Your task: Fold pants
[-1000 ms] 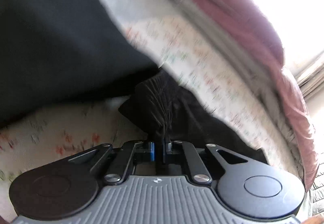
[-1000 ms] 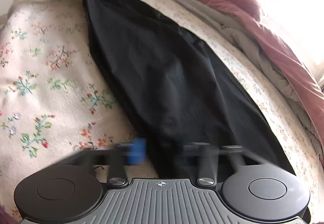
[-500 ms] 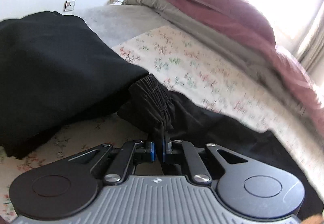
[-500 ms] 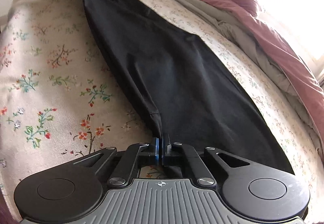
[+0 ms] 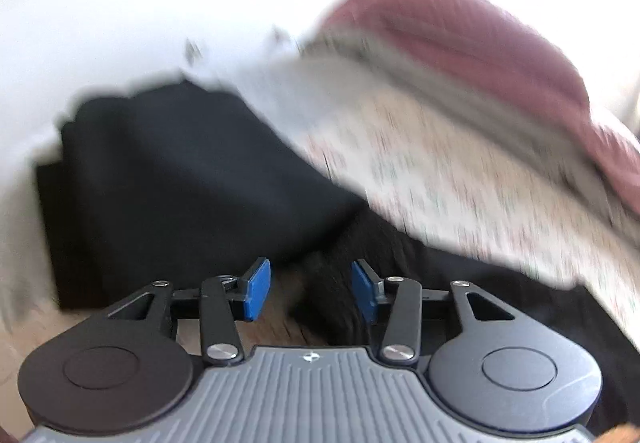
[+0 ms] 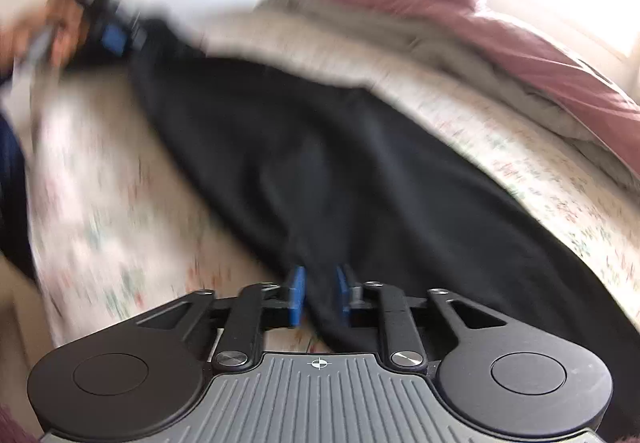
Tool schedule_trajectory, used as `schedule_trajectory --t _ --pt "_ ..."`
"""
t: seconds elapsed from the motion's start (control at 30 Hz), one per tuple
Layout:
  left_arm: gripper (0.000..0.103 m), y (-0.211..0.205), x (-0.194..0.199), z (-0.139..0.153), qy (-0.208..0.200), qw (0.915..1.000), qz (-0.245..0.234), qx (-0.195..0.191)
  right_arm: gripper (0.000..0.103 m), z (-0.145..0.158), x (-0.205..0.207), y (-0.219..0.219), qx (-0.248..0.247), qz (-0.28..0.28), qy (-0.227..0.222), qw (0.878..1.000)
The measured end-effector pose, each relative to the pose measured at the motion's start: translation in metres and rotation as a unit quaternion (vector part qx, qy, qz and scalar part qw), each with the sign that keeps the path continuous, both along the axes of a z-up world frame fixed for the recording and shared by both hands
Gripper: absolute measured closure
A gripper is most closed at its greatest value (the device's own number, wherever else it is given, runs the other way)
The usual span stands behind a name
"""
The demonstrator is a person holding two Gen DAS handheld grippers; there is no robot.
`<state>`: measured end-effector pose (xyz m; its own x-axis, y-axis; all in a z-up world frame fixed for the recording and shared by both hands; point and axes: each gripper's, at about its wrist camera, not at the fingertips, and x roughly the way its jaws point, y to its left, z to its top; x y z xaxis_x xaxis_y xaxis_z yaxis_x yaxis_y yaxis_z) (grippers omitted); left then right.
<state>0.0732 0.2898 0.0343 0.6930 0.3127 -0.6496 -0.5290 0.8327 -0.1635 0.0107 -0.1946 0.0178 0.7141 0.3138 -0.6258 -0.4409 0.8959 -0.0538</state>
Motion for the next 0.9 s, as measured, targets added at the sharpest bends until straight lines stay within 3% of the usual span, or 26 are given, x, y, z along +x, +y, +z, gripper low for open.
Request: schedule_trajectory --t 0.07,0.1,0.17,0.23,0.3,0.37,0.43,0.5,0.57,0.63,0.7,0.8,0.9 --pt "0.029 -0.001 -0.002 0.008 -0.034 0.9993 0.015 0.011 0.072 0.008 0.002 -0.011 0.042 -0.015 -0.008 0.999" --pt "0.029 -0.004 -0.001 0.01 -0.054 0.9985 0.003 0.009 0.072 0.01 0.005 -0.013 0.053 -0.024 -0.01 0.998" --pt "0.029 -0.018 0.016 0.003 -0.056 0.9967 -0.058 -0.006 0.072 0.007 0.018 -0.009 0.054 -0.044 -0.005 0.998" --pt "0.029 -0.038 0.04 -0.012 -0.033 0.9911 -0.127 -0.025 0.072 -0.003 0.038 0.003 0.037 -0.054 0.012 0.998" --pt "0.029 -0.054 0.066 -0.028 0.01 0.9886 -0.148 -0.025 0.072 -0.013 0.058 0.015 0.016 -0.041 0.033 0.998" --pt "0.029 -0.059 0.089 -0.044 0.046 0.9875 -0.149 -0.017 0.072 -0.028 0.075 0.023 0.0 -0.028 0.066 0.997" --pt "0.029 -0.049 0.101 -0.06 0.09 0.9882 -0.123 -0.015 0.073 -0.045 0.084 0.015 -0.039 -0.053 0.09 0.994" --pt "0.031 -0.033 0.11 -0.081 0.127 0.9855 -0.106 -0.039 0.074 -0.046 0.087 -0.012 -0.017 -0.088 0.105 0.99" --pt "0.031 -0.032 0.105 -0.082 0.119 0.9857 -0.109 -0.047 0.074 -0.044 0.085 -0.043 -0.002 -0.14 0.12 0.983" --pt "0.031 -0.036 0.104 -0.078 0.126 0.9838 -0.122 -0.039 0.073 -0.045 0.08 -0.058 0.004 -0.154 0.129 0.98" --pt "0.029 -0.03 0.099 -0.074 0.115 0.9839 -0.119 -0.067 0.071 -0.044 0.074 -0.057 -0.008 -0.148 0.124 0.981" --pt "0.027 -0.012 0.087 -0.063 0.065 0.9808 -0.114 -0.145 0.07 -0.038 0.079 -0.046 -0.016 -0.143 0.11 0.984" --pt "0.019 0.006 0.077 -0.051 0.023 0.9844 -0.087 -0.152 0.07 -0.022 0.096 -0.027 0.003 -0.107 0.075 0.991"
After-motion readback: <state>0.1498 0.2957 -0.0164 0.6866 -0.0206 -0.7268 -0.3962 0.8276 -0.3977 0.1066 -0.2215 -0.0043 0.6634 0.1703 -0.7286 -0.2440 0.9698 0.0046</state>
